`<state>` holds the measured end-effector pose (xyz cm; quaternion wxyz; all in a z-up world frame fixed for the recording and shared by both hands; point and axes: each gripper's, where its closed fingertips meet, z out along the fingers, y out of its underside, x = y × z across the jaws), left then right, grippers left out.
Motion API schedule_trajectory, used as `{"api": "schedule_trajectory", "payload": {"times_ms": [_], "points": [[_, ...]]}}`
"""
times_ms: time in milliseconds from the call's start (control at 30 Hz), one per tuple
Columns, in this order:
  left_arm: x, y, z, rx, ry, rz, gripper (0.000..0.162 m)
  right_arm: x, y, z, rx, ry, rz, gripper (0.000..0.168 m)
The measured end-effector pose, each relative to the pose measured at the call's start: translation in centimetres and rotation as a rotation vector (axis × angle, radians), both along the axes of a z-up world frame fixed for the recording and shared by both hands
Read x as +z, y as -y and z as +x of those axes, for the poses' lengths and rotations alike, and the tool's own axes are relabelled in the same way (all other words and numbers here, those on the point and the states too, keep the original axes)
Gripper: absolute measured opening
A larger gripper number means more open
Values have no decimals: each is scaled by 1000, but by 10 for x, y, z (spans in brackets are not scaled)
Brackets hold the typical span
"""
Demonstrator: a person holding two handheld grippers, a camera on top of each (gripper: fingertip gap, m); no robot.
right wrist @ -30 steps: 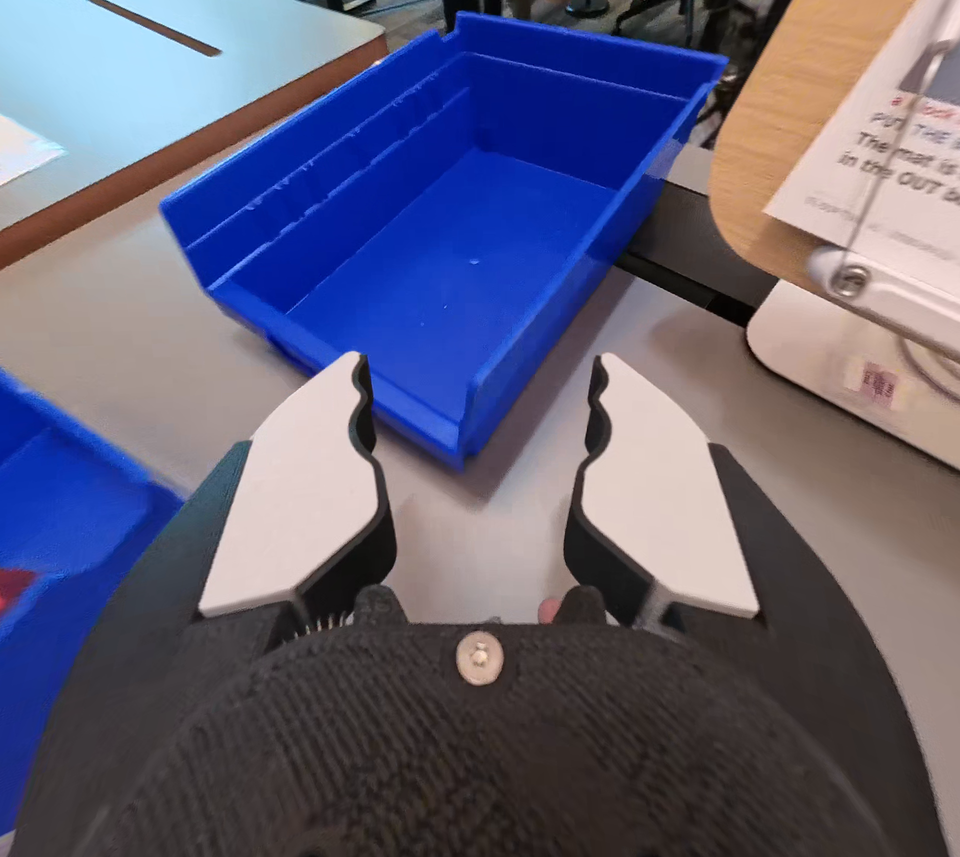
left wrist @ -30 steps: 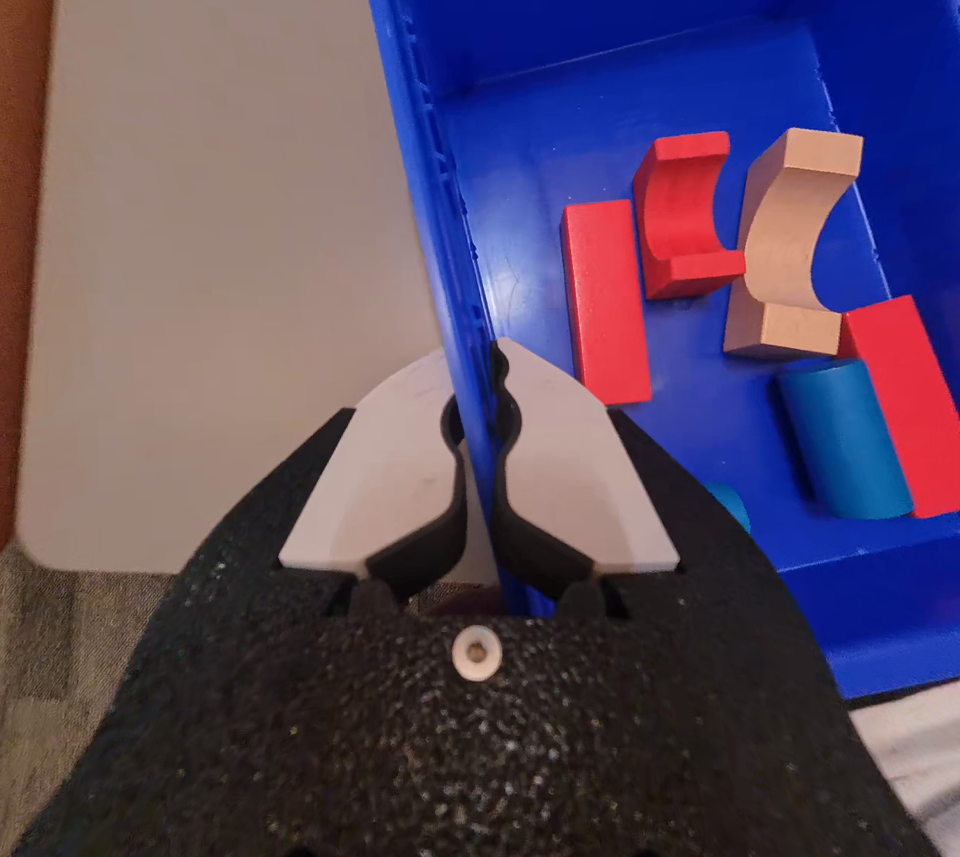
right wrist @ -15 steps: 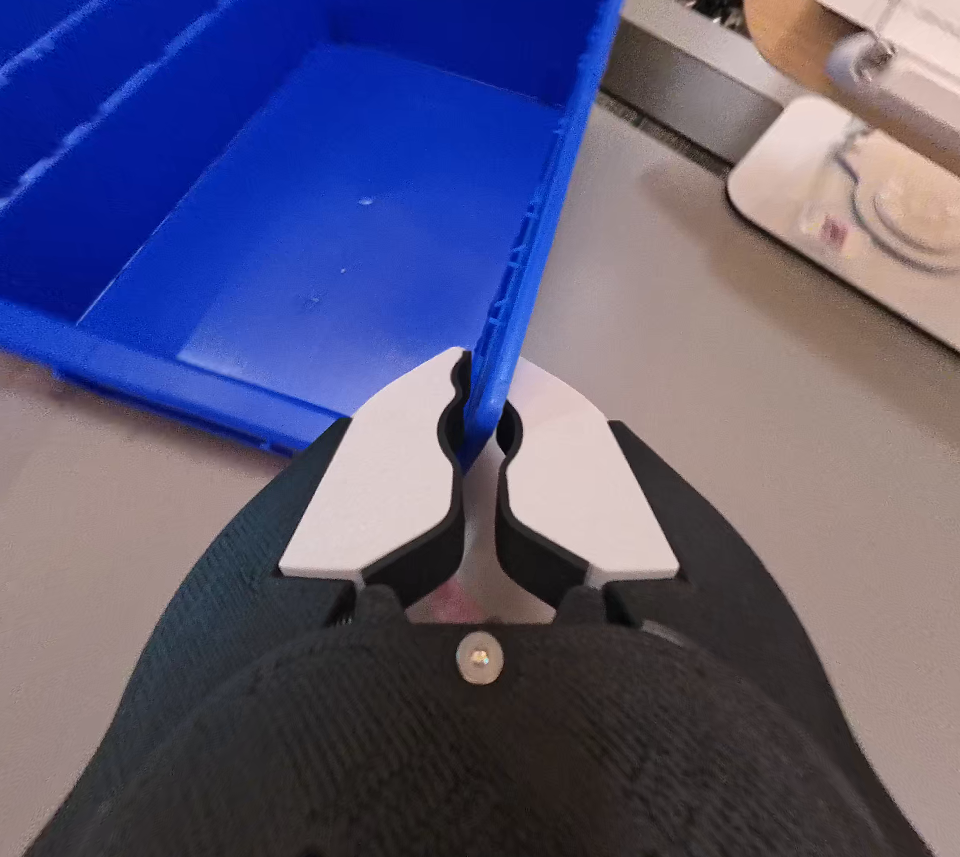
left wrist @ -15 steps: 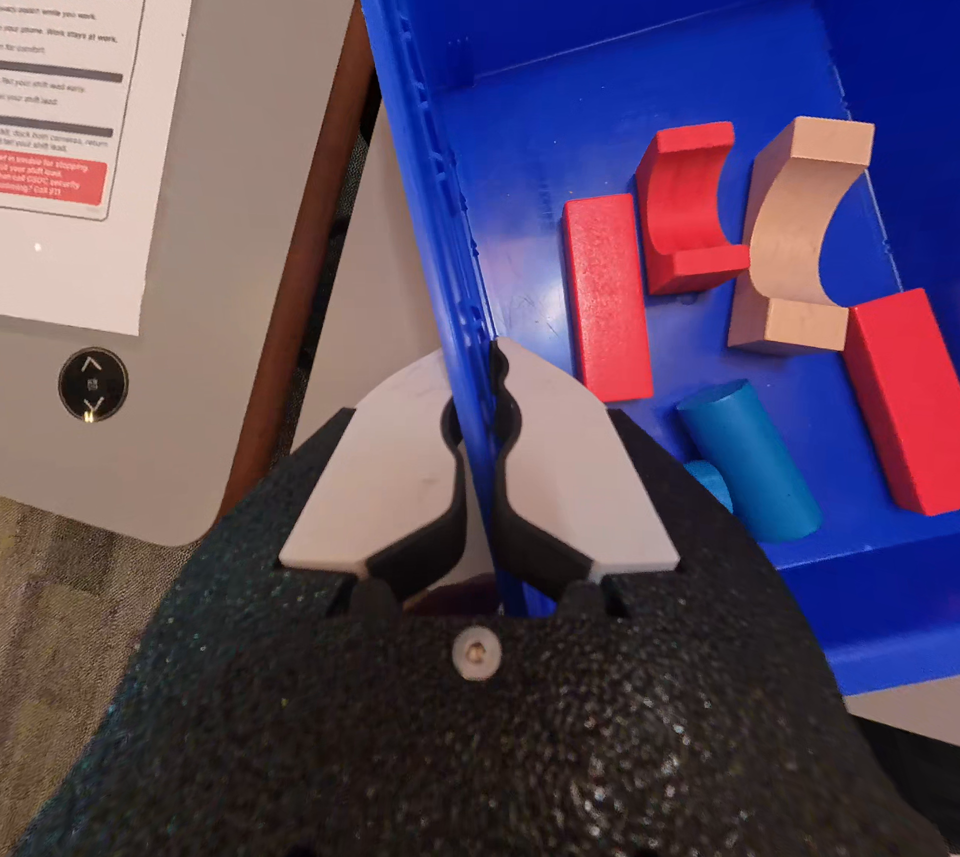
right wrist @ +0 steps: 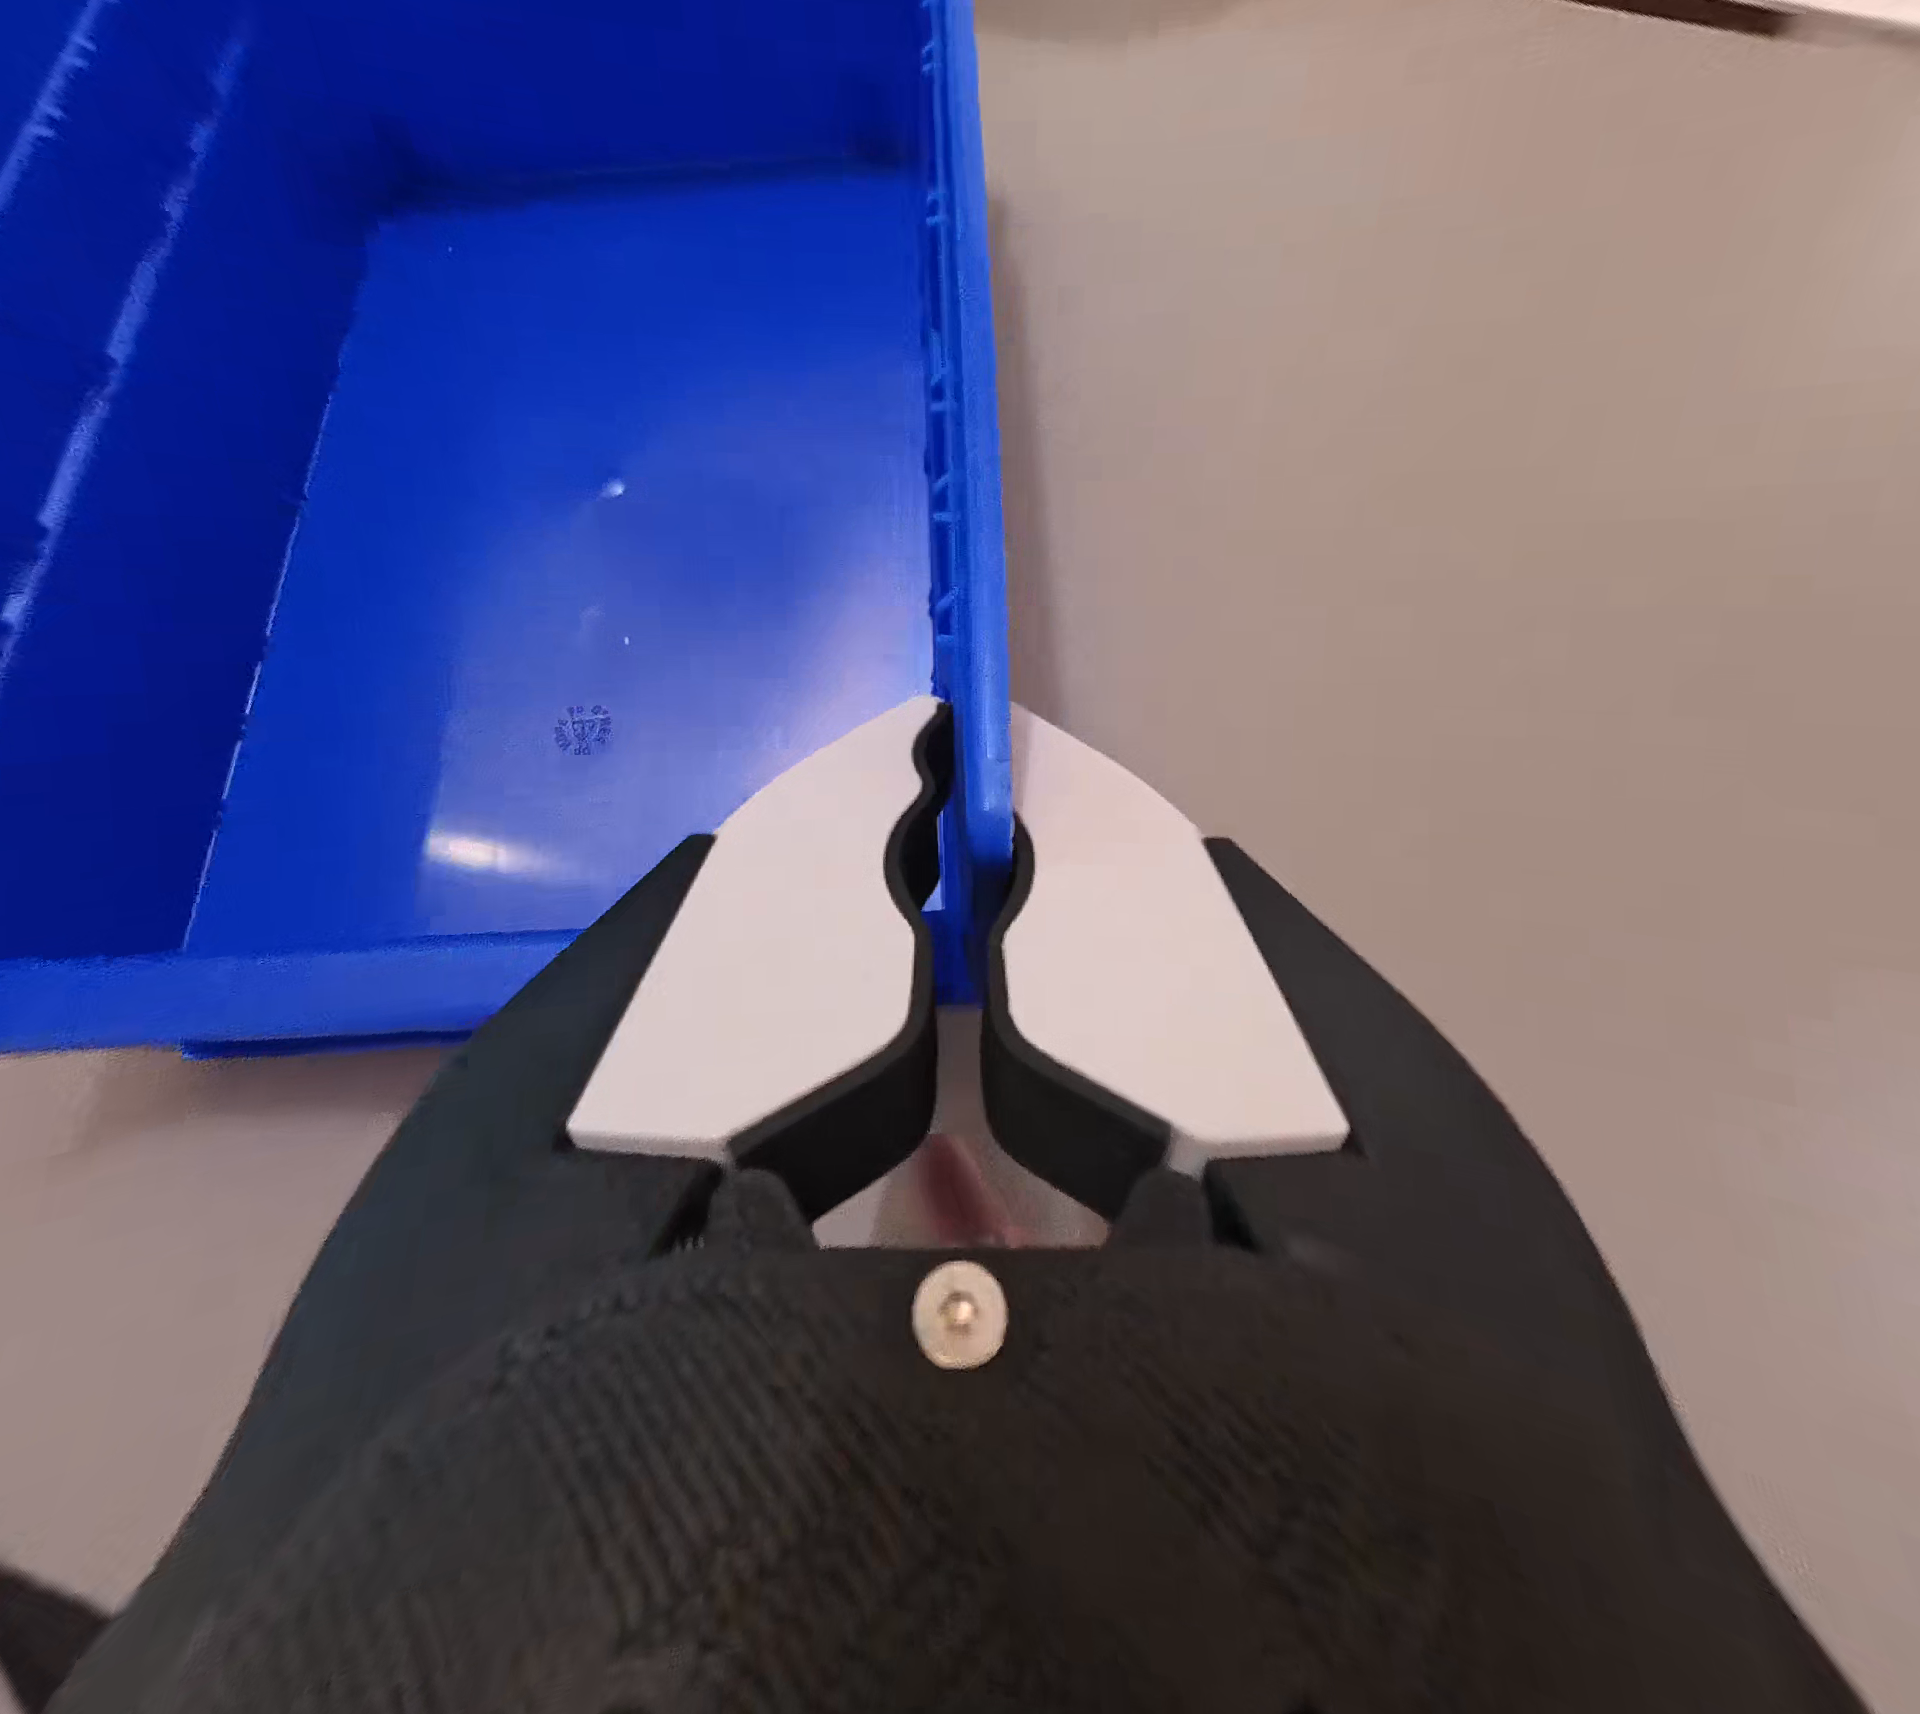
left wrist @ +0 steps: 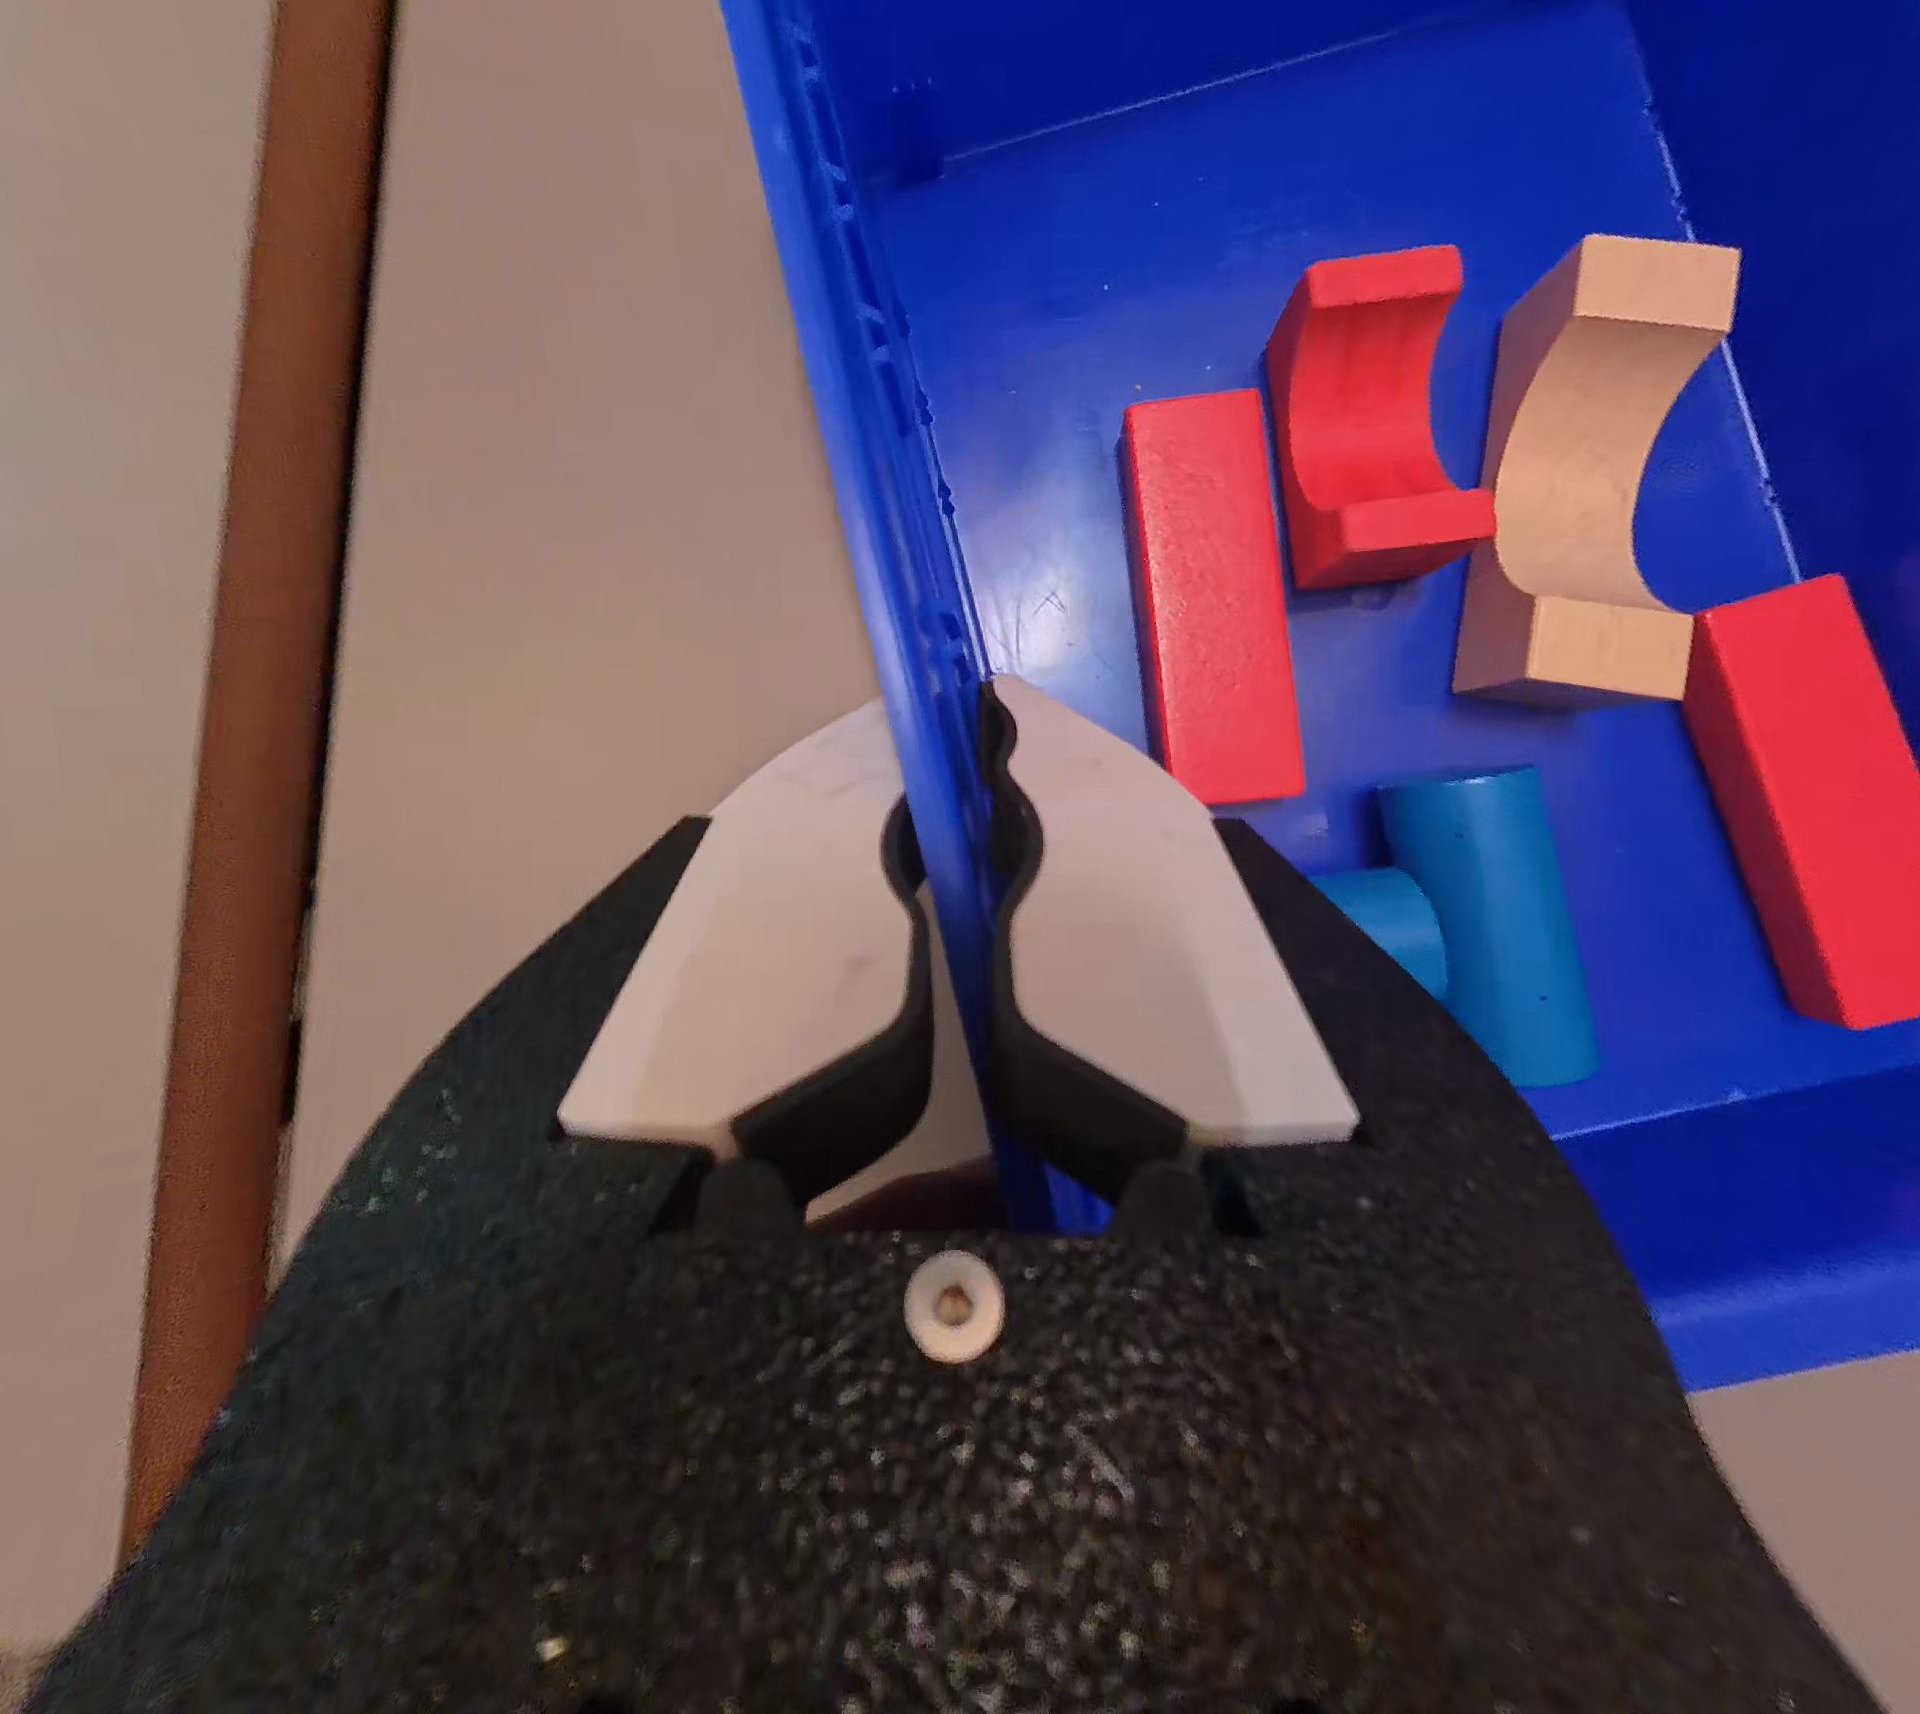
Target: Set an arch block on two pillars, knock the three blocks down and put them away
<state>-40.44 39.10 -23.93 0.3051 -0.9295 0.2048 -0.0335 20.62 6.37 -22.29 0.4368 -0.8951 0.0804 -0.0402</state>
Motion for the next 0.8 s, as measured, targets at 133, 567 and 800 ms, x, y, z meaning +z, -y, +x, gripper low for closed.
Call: {"api": "schedule_trajectory", "payload": {"times_ms": [133, 567, 800], "points": [[-1, -25, 59, -82, 7, -1, 4, 5, 40, 89, -254, 43, 11, 3], [-2, -87, 167, -170, 25, 5, 4, -11, 9, 278, -394, -55, 8, 3], [-2, -103, 172, -203, 32, -2, 5, -11, 1, 286, -359, -43, -4, 3]]}}
